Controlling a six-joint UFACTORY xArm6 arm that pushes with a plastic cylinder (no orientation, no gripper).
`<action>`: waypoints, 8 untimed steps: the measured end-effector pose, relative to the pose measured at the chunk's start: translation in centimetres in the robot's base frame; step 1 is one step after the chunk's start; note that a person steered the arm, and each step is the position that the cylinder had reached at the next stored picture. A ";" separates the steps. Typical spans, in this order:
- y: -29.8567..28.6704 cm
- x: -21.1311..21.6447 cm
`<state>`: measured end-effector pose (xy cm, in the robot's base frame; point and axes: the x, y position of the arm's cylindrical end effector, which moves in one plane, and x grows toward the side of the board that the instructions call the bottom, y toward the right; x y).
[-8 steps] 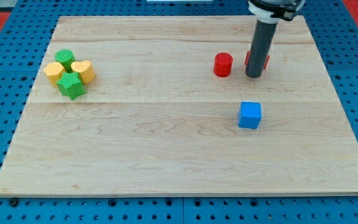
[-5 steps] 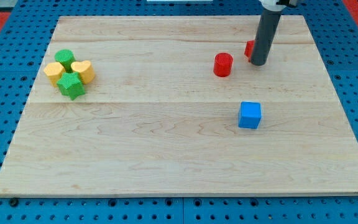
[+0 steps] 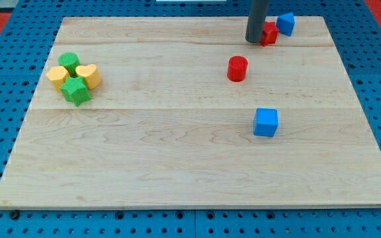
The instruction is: Push the red star close to the blue triangle
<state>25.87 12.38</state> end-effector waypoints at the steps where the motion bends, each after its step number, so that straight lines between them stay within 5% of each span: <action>1: 0.3 -0.5; 8: -0.6 -2.2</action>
